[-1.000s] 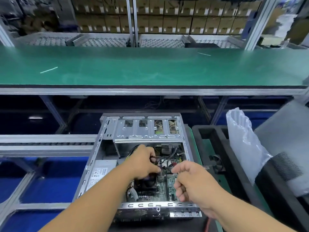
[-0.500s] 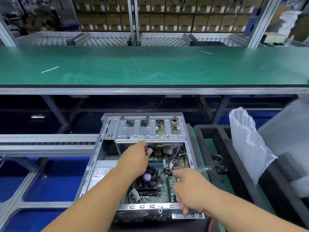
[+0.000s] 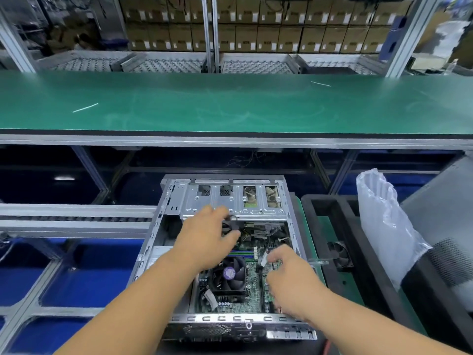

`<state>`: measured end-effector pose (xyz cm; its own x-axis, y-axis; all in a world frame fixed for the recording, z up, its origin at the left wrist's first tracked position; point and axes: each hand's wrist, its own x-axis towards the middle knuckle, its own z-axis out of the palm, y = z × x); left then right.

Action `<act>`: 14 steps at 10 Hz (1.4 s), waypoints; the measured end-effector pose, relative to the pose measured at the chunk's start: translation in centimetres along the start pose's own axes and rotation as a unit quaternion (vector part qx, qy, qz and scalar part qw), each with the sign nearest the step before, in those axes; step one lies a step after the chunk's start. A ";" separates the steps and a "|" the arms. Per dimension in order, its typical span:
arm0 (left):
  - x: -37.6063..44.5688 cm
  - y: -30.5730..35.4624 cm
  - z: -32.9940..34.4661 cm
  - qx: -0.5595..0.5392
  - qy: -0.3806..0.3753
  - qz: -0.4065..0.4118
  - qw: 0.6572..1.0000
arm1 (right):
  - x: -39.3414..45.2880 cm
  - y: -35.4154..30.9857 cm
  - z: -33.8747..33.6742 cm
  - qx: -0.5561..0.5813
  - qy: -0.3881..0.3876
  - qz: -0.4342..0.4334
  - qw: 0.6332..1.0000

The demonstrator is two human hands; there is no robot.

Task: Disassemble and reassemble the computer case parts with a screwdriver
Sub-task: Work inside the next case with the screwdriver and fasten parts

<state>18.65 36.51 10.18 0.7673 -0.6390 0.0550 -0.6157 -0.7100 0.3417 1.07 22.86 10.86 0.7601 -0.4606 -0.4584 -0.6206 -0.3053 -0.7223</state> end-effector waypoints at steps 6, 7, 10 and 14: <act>5.5 -0.3 5.5 0.133 -0.231 -0.115 0.957 | 1.9 -4.1 2.3 -0.108 -0.032 -0.017 0.993; 6.3 -0.5 6.9 0.143 -0.230 -0.050 0.961 | 3.0 -3.9 2.2 -0.175 -0.024 -0.026 0.984; 9.1 -1.1 7.8 0.152 -0.340 -0.031 0.927 | 3.9 -3.0 0.6 -0.228 -0.041 0.029 0.972; 7.8 -1.9 8.4 0.182 -0.263 -0.097 0.943 | 6.4 -5.0 2.4 -0.425 -0.107 -0.020 0.899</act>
<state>24.29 30.36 2.11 0.7354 -0.4773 -0.4811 -0.5671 -0.8220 -0.0514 9.56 23.47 10.27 0.7483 -0.2915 -0.5958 -0.4454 -0.8865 -0.1257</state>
